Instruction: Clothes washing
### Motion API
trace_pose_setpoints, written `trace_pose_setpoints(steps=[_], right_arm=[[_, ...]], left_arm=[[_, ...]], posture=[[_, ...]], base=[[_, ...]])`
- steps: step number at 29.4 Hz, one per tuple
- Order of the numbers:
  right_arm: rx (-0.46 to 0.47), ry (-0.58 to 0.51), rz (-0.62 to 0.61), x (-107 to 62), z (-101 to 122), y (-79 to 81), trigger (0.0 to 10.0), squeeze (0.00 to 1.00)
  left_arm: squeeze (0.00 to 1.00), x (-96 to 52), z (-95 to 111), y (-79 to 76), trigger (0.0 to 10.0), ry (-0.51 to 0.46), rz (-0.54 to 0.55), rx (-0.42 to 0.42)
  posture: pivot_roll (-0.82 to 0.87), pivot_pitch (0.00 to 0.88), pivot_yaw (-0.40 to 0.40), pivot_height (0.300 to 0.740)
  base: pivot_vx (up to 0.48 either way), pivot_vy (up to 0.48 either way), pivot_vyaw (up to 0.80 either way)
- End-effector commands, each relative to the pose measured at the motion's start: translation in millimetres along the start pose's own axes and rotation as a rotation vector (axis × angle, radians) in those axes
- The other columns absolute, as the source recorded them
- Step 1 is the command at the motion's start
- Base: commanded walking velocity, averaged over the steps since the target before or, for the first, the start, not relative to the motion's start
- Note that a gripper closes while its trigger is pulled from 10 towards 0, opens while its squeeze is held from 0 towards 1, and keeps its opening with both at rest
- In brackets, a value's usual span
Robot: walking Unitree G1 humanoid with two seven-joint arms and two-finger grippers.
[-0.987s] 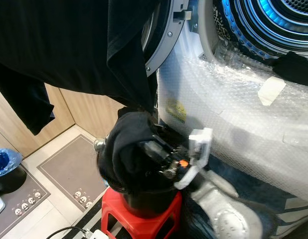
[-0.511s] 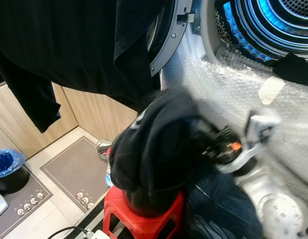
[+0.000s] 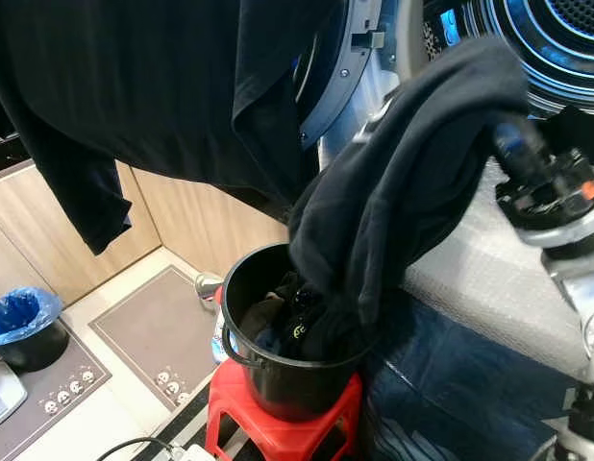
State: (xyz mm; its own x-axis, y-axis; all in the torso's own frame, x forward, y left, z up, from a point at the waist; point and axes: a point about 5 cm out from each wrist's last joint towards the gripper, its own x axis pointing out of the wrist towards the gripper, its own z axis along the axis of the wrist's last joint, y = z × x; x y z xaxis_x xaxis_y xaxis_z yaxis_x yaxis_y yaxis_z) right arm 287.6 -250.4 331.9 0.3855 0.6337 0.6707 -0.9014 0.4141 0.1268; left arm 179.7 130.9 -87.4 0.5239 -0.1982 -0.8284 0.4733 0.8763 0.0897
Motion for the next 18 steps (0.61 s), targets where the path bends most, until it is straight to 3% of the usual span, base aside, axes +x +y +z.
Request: trace_pose_setpoints(steps=[1,7,8,17,18], right_arm=[[-0.054,-0.044,0.014,7.7,23,0.8,10.0,0.0],[-0.106,-0.121,-0.046,21.3,59,-12.1,10.0,0.0],[-0.142,-0.157,-0.132,26.9,75,-21.5,10.0,0.0],[-0.258,-0.186,-0.458,46.3,111,-47.9,10.0,0.0],[-0.258,-0.177,-0.561,49.6,114,-54.3,10.0,0.0]], left_arm=[[0.0,-3.7,-24,-10.5,10.0,0.095,-0.039,0.0],[0.0,-3.9,-25,-12.0,10.0,0.097,-0.041,-0.003],[0.0,-4.0,-26,-12.3,10.0,0.098,-0.041,-0.005],[0.0,-4.9,-29,-12.7,10.0,0.104,-0.04,-0.004],[0.0,-5.1,-30,-13.0,10.0,0.106,-0.041,-0.004]], posture=[[-0.15,0.072,0.047,0.74],[-0.15,0.066,0.036,0.74],[-0.15,0.065,0.033,0.74],[-0.15,0.073,0.034,0.74],[-0.15,0.08,0.034,0.74]], base=[[0.0,0.0,0.0],[0.0,0.0,0.0],[0.0,0.0,0.0],[0.0,0.0,0.0],[0.0,0.0,0.0]])
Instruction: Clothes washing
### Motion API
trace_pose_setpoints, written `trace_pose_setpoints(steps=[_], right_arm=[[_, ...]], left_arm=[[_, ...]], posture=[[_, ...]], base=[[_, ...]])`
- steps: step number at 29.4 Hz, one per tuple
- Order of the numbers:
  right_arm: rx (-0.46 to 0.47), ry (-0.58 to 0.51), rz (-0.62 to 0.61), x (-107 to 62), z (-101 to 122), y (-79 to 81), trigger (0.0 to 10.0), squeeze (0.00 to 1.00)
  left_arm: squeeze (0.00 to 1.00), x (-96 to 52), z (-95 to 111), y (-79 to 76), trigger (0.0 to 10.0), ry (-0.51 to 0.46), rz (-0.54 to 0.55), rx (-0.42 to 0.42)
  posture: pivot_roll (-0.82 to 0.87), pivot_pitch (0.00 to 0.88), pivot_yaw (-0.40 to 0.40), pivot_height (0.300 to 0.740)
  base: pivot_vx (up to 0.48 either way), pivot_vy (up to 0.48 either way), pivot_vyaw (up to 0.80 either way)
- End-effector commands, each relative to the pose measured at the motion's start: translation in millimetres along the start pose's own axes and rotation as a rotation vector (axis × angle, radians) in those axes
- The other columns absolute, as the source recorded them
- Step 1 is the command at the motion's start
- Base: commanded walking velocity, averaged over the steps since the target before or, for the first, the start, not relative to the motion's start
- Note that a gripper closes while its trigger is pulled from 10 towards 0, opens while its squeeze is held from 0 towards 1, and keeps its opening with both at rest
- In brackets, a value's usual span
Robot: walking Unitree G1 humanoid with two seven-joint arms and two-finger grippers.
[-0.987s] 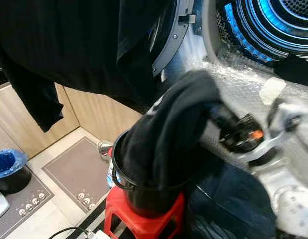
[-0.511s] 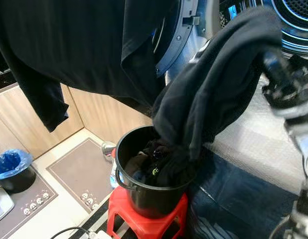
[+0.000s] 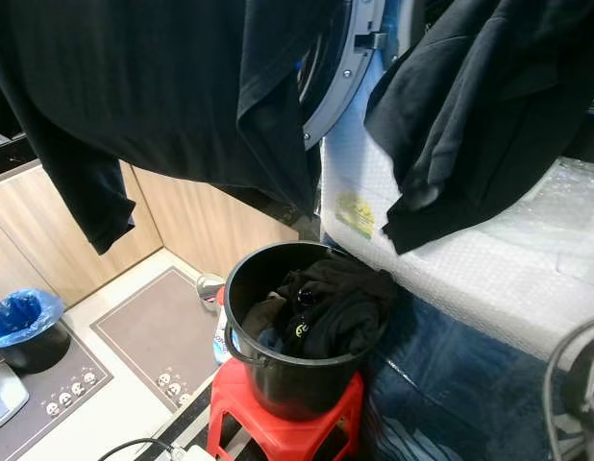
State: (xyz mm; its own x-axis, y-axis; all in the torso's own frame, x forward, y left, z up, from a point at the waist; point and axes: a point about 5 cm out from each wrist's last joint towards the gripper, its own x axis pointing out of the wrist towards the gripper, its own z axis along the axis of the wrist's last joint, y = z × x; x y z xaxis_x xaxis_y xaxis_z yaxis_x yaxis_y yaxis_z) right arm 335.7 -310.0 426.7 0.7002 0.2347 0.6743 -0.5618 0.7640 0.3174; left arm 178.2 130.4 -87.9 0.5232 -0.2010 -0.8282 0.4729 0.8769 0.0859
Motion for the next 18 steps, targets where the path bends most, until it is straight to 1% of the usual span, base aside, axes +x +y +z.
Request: trace_pose_setpoints(steps=[1,2,4,6,7,8,9,10,11,13,14,15,17,18], right_arm=[[-0.053,-0.022,-0.07,7.0,15,1.6,10.0,0.0],[-0.07,-0.011,-0.18,12.8,16,-3.5,10.0,0.0],[-0.051,-0.019,-0.269,17.2,17,-6.4,10.0,0.0],[-0.138,-0.022,-0.371,22.0,22,-6.8,10.0,0.0],[-0.162,-0.03,-0.418,25.0,25,-5.7,10.0,0.0],[-0.181,-0.06,-0.5,28.3,30,-4.5,10.0,0.0],[-0.181,-0.06,-0.5,28.3,30,-4.5,10.0,0.0],[-0.208,-0.089,-0.543,29.8,35,-3.2,10.0,0.0],[-0.225,-0.174,-0.589,31.9,47,0.6,10.0,0.0],[-0.217,-0.25,-0.622,32.4,57,3.7,10.0,0.0],[-0.228,-0.278,-0.63,32.9,61,5.8,10.0,0.0],[-0.245,-0.362,-0.644,34.3,72,12.3,10.0,0.0],[-0.245,-0.415,-0.661,35.9,77,17.1,10.0,0.0],[-0.228,-0.45,-0.678,35.4,79,18.1,10.0,0.0]], left_arm=[[0.0,-4.9,-29,-11.6,10.0,0.106,-0.038,-0.001],[0.0,-5.2,-30,-12.0,10.0,0.108,-0.039,-0.001],[0.0,-5.4,-31,-12.4,10.0,0.11,-0.04,-0.002],[0.0,-5.7,-32,-12.9,10.0,0.112,-0.041,-0.006],[0.0,-5.8,-32,-13.2,10.0,0.113,-0.041,-0.009],[0.0,-6.0,-33,-13.7,10.0,0.114,-0.042,-0.012],[0.0,-6.0,-33,-13.7,10.0,0.114,-0.042,-0.012],[0.0,-6.1,-34,-14.0,10.0,0.115,-0.042,-0.014],[0.0,-6.3,-34,-14.6,10.0,0.116,-0.044,-0.017],[0.0,-6.4,-35,-15.3,10.0,0.117,-0.045,-0.02],[0.0,-6.5,-35,-15.7,10.0,0.117,-0.045,-0.022],[0.0,-6.7,-36,-16.6,10.0,0.118,-0.044,-0.03],[0.0,-6.9,-37,-17.1,10.0,0.119,-0.042,-0.037],[0.0,-7.0,-37,-17.3,10.0,0.12,-0.04,-0.041]], posture=[[-0.15,0.08,0.034,0.74],[-0.15,0.086,0.034,0.74],[-0.15,0.091,0.033,0.74],[-0.15,0.098,0.032,0.74],[-0.15,0.099,0.031,0.74],[-0.15,0.102,0.03,0.74],[-0.15,0.102,0.03,0.74],[-0.15,0.104,0.028,0.74],[-0.15,0.105,0.027,0.74],[-0.14,0.108,0.023,0.74],[-0.14,0.107,0.021,0.74],[-0.13,0.107,0.016,0.74],[-0.13,0.109,0.014,0.74],[-0.13,0.108,0.012,0.74]], base=[[0.0,0.0,0.0],[0.0,0.0,0.0],[0.0,0.0,0.0],[0.0,0.0,0.0],[0.0,0.0,0.0],[0.0,0.0,0.0],[0.0,0.0,0.0],[0.0,0.0,0.0],[0.0,0.0,0.0],[0.0,0.0,0.0],[0.0,0.0,0.0],[0.0,0.0,0.0],[0.0,0.0,0.0],[0.0,0.0,0.0]])
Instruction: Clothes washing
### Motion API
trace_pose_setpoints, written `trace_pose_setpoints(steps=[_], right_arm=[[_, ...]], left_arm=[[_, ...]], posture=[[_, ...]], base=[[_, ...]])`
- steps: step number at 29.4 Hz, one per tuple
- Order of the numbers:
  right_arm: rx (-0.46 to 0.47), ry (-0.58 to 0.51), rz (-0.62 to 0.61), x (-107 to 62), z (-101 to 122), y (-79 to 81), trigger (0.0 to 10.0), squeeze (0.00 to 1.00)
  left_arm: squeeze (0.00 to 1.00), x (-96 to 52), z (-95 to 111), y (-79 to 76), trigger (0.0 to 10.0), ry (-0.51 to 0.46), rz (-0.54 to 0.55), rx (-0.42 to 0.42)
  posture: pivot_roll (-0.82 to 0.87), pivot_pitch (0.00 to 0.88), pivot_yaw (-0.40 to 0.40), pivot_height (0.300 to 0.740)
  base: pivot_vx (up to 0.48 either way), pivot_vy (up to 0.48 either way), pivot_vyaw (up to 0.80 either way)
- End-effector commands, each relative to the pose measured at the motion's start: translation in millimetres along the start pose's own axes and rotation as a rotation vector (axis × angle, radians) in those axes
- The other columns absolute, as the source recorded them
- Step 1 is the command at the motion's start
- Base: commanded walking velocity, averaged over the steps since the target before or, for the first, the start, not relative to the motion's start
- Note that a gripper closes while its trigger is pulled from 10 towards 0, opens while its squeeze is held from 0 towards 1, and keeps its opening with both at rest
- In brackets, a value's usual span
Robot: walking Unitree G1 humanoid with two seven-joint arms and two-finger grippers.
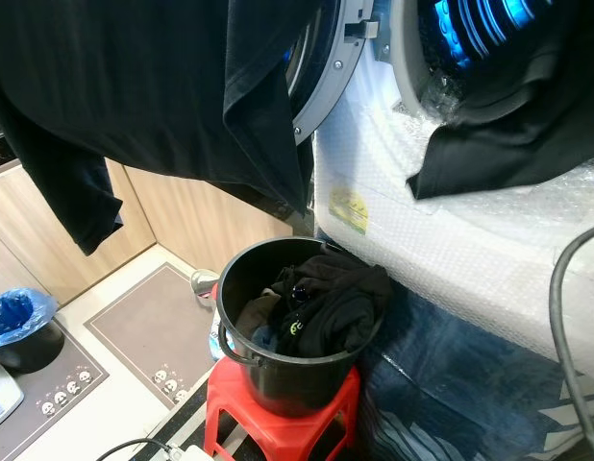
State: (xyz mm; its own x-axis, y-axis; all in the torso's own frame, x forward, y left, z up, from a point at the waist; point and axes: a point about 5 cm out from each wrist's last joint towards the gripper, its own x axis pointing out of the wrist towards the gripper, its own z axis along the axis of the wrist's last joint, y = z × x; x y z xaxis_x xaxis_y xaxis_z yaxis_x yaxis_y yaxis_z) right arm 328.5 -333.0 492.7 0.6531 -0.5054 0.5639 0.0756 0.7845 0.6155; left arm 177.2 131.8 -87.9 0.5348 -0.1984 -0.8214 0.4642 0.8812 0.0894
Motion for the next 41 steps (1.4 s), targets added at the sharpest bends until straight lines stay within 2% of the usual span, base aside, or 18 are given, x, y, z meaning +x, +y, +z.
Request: trace_pose_setpoints(steps=[1,5,6,8,10,12,13,18,20,27,28,29,32,35,41], right_arm=[[0.051,-0.102,-0.024,1.8,21,8.5,10.0,0.0],[0.068,-0.088,0.009,1.0,13,18.0,10.0,0.0],[0.002,-0.056,0.02,-0.7,0,23.7,10.0,0.0],[-0.044,-0.005,0.033,-2.5,-13,27.6,10.0,0.0],[-0.159,0.128,0.054,-8.9,-46,32.3,10.0,0.0],[-0.247,0.196,0.07,-14.1,-64,32.9,10.0,0.0],[-0.32,0.243,0.081,-18.3,-78,31.2,10.0,0.0],[-0.404,0.308,0.087,-23.7,-93,25.9,10.0,0.0],[-0.492,0.385,0.102,-28.4,-105,17.3,10.0,0.0],[-0.589,0.473,0.091,-32.5,-113,1.9,10.0,0.0],[-0.63,0.496,0.085,-33.1,-113,-4.8,10.0,0.17],[-0.654,0.509,0.082,-33.5,-113,-8.4,10.0,1.0],[-0.733,0.546,0.081,-34.0,-112,-19.4,10.0,1.0],[-0.744,0.542,0.08,-33.6,-111,-20.4,10.0,1.0],[-0.782,0.556,0.191,-33.7,-103,-22.7,10.0,1.0]], left_arm=[[0.0,-6.9,-37,-17.8,10.0,0.132,-0.046,-0.039],[0.0,-7.2,-38,-18.0,10.0,0.133,-0.042,-0.049],[0.0,-7.4,-38,-17.9,10.0,0.133,-0.038,-0.059],[0.0,-7.5,-38,-17.9,10.0,0.133,-0.036,-0.067],[0.0,-7.5,-39,-18.1,10.0,0.133,-0.033,-0.083],[0.0,-7.5,-39,-18.4,10.0,0.132,-0.031,-0.09],[0.0,-7.5,-39,-18.6,10.0,0.132,-0.03,-0.093],[0.0,-7.4,-38,-18.6,10.0,0.132,-0.03,-0.094],[0.0,-7.2,-38,-19.2,10.0,0.131,-0.032,-0.099],[0.0,-7.0,-37,-18.1,10.0,0.13,-0.032,-0.104],[0.0,-6.9,-37,-17.9,10.0,0.13,-0.032,-0.103],[0.0,-6.8,-36,-17.6,10.0,0.13,-0.033,-0.101],[0.0,-6.6,-36,-16.7,10.0,0.129,-0.033,-0.093],[0.0,-6.6,-35,-16.6,10.0,0.129,-0.033,-0.092],[0.0,-6.6,-35,-13.8,10.0,0.13,-0.027,-0.075]], posture=[[-0.13,0.108,0.012,0.74],[-0.11,0.114,0.005,0.74],[-0.11,0.12,0.003,0.74],[-0.11,0.126,0.001,0.74],[-0.11,0.136,-0.002,0.74],[-0.11,0.142,-0.003,0.74],[-0.11,0.145,-0.003,0.74],[-0.11,0.145,-0.003,0.74],[-0.11,0.163,-0.001,0.74],[-0.12,0.167,0.004,0.74],[-0.12,0.167,0.004,0.74],[-0.12,0.167,0.007,0.74],[-0.12,0.165,0.011,0.74],[-0.12,0.165,0.011,0.74],[-0.13,0.156,0.026,0.74]], base=[[0.0,0.0,0.0],[0.0,0.0,0.0],[0.0,0.0,0.0],[0.0,0.0,0.0],[0.0,0.0,0.0],[0.0,0.0,0.0],[0.0,0.0,0.0],[0.0,0.0,0.0],[0.0,0.0,0.0],[0.0,0.0,0.0],[0.0,0.0,0.0],[0.0,0.0,0.0],[0.0,0.0,0.0],[0.0,0.0,0.0],[0.0,0.0,0.0]])
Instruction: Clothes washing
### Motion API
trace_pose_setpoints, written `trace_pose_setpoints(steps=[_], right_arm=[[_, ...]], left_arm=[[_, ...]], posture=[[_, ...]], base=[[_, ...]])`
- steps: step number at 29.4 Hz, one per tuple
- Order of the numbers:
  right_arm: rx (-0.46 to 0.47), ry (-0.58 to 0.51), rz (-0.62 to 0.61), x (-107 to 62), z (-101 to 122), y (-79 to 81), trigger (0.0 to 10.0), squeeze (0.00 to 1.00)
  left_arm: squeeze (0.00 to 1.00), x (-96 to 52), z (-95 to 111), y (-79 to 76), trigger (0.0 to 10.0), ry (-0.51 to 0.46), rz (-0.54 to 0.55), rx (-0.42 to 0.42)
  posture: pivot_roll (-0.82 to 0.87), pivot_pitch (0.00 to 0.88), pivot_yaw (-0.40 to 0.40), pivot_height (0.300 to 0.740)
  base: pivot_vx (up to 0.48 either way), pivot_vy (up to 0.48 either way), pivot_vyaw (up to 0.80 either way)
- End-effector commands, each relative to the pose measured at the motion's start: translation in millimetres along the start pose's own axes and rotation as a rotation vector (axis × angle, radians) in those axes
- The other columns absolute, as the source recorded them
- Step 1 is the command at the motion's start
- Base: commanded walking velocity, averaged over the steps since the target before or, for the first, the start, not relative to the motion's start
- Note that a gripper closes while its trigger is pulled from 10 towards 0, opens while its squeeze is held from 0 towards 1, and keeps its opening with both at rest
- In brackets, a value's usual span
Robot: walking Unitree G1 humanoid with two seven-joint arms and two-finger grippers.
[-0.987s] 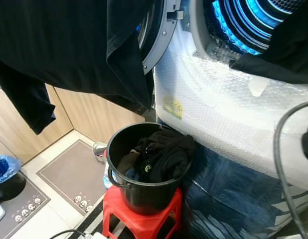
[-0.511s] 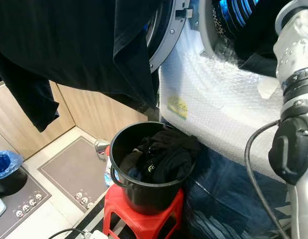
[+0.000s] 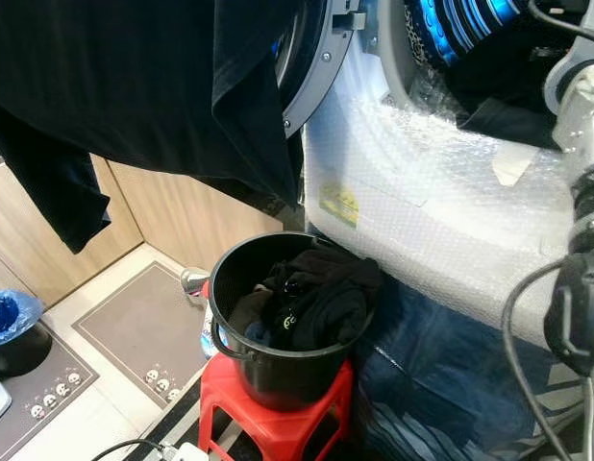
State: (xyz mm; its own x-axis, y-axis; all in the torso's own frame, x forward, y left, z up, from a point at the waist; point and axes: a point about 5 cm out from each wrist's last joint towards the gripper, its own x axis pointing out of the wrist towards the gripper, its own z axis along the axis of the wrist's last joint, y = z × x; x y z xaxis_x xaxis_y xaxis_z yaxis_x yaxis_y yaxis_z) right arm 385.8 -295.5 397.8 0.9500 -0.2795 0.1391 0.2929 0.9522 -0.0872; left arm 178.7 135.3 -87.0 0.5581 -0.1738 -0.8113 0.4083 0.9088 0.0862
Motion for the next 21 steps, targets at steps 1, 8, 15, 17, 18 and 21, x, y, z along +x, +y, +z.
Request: trace_pose_setpoints(steps=[1,8,15,17,18,21], right_arm=[[-0.024,-0.01,0.037,-2.9,4,-2.3,10.0,1.0],[-0.035,0.004,0.094,-14.7,-6,-8.6,10.0,1.0],[0.027,-0.019,0.127,-32.4,-16,-19.1,10.0,1.0],[0.047,-0.034,0.153,-38.6,-17,-17.9,10.0,1.0],[0.056,-0.042,0.161,-41.3,-17,-17.3,10.0,1.0],[0.067,-0.075,0.187,-54.7,-20,-13.3,10.0,1.0]], left_arm=[[0.0,-6.9,-36,-15.3,10.0,0.144,-0.056,-0.017],[0.0,-6.4,-34,-12.0,10.0,0.144,-0.051,0.018],[0.0,-4.5,-27,-8.8,10.0,0.136,-0.044,0.069],[0.0,-4.2,-26,-8.3,10.0,0.135,-0.044,0.081],[0.0,-4.1,-26,-8.2,10.0,0.136,-0.045,0.085],[0.0,-3.7,-25,-7.7,10.0,0.137,-0.044,0.097]], posture=[[-0.13,0.156,0.026,0.74],[-0.13,0.134,0.039,0.74],[-0.14,0.104,0.056,0.74],[-0.14,0.092,0.059,0.74],[-0.14,0.092,0.059,0.74],[-0.14,0.08,0.064,0.74]], base=[[0.0,0.0,0.0],[0.0,0.0,0.0],[0.0,0.0,0.0],[0.0,0.0,0.0],[0.0,0.0,0.0],[0.0,0.0,0.0]])
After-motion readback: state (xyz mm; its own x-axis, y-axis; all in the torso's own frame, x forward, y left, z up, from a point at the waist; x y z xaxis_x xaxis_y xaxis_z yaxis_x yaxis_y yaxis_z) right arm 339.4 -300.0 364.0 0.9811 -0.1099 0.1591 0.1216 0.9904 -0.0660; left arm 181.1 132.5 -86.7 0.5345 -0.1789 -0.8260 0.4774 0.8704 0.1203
